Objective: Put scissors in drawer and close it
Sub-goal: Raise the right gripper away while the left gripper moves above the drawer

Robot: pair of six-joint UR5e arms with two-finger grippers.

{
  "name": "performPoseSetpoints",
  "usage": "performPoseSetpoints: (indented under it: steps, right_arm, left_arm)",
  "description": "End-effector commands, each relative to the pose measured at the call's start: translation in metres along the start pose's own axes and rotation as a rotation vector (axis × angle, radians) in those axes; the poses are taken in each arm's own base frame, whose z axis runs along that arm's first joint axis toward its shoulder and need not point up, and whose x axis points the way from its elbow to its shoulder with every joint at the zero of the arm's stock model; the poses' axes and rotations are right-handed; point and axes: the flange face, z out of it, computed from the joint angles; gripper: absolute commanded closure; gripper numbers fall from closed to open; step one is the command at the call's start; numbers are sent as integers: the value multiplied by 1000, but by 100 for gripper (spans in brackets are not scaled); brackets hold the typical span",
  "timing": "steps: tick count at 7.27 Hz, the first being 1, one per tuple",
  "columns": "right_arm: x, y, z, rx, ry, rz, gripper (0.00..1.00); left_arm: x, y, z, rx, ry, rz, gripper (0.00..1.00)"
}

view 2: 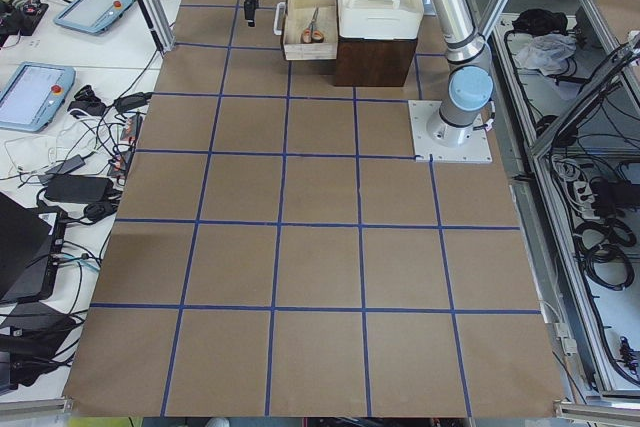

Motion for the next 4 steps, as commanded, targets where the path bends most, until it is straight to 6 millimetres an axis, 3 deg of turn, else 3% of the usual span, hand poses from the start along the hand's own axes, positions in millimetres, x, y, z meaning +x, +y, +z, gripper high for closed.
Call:
performPoseSetpoints:
  steps: [1,4]
  right_arm:
    - [2,14,4,-60,15,-12,0]
    - [2,17,2,-62,13,-72,0]
  left_arm:
    - [3,5,15,-71,18,0,0]
    - [-2,14,27,-165,-2,2,0]
